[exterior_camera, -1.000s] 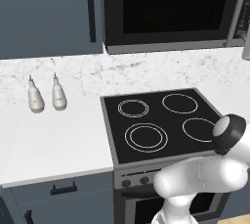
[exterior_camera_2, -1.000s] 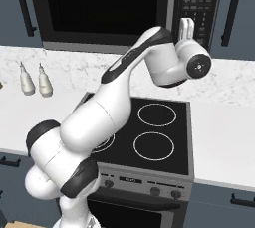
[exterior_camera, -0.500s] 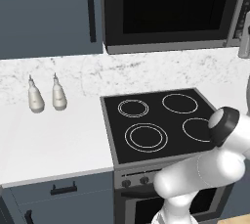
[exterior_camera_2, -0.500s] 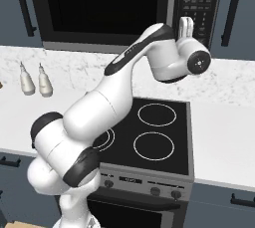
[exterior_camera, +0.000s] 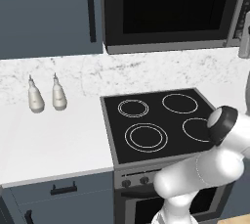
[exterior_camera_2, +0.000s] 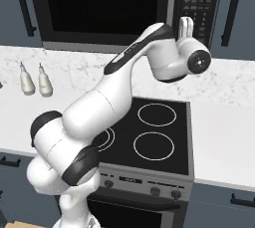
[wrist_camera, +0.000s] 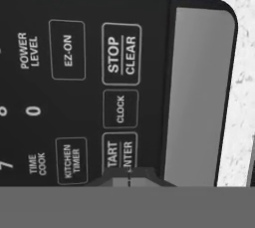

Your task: Open the microwave, place the bowl with waffle inside the microwave, then close the microwave door and turn it on.

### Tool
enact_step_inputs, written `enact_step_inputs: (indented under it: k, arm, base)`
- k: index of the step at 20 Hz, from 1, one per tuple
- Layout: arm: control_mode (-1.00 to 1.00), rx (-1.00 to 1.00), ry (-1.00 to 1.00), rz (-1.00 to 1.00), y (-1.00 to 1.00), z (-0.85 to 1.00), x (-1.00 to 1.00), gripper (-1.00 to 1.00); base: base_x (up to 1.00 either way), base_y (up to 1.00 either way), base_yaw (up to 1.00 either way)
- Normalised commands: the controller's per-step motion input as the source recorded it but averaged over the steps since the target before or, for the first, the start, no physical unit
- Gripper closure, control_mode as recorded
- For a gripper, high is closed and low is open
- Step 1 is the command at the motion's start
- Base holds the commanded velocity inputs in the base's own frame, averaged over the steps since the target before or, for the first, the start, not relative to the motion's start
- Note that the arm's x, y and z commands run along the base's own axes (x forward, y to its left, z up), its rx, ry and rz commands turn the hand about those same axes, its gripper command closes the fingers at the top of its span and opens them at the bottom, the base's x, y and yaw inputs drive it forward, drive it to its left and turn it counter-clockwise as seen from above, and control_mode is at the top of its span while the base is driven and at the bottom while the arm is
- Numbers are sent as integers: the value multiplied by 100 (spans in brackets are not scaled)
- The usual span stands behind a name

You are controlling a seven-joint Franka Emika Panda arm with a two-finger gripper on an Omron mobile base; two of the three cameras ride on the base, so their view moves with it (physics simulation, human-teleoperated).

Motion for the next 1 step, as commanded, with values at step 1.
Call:
enact_step_inputs:
  k: [1]
  arm:
    - [-100,0,9,0,0,-39,58,100]
  base:
    - [0,0,0]
